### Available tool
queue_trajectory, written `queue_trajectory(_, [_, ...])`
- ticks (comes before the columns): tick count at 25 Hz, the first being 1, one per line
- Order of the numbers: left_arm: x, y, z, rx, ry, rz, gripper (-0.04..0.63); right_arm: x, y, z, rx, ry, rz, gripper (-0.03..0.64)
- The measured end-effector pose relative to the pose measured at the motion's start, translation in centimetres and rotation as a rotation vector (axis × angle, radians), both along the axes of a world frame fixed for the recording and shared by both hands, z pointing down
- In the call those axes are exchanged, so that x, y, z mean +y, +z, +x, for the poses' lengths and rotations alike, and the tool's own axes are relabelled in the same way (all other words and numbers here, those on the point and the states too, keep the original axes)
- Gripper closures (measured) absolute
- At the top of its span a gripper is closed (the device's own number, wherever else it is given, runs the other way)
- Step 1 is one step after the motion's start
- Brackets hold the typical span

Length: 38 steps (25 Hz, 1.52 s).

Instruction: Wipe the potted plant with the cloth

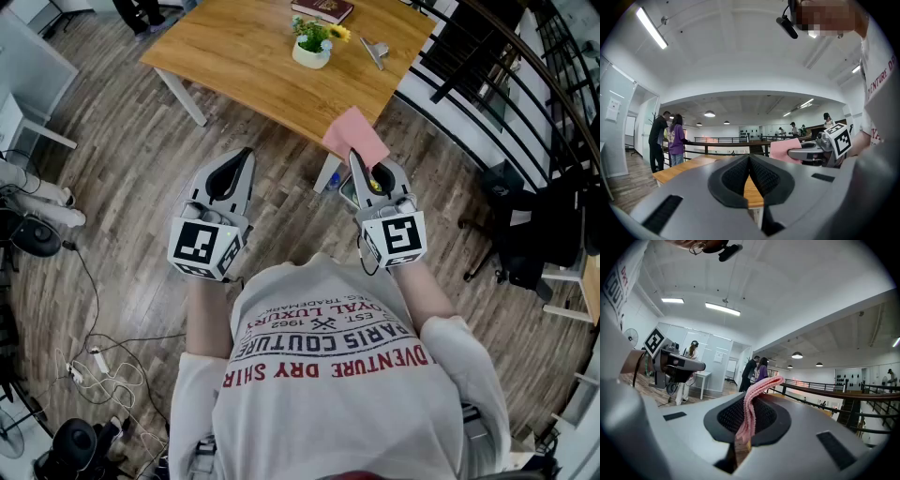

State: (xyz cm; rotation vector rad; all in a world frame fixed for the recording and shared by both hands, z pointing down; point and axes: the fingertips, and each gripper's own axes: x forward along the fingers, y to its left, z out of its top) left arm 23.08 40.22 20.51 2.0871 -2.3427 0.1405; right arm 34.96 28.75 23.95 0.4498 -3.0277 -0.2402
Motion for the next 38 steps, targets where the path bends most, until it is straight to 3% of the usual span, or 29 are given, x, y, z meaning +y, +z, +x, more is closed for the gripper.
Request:
queue_trajectory(12, [3.0,0.6,-4.9,0.031,-0.038,0.042,0.578,2.5,1.2,-3.9,0.034,0.035,-0.006,0.581])
queue_trajectory(24, [5.9,3.9,-10.5,0.107,-0.090,0.002,0.578,2.6,3.6,-8.9,0.089,0.070,-0.033,0.581])
queue_trajectory(31, [1.2,4.0,-16.1,0.083,-0.104,-0.033,0.578,-3.2,4.3,-15.0,0.074,0.080,-0.063,0.581])
queue_trajectory(38, [-7.9,5.3,-23.4,0.063,-0.046,-0.075,0.578,-12.0,6.3,-22.6,0.080,0.131,-0.104,0.581])
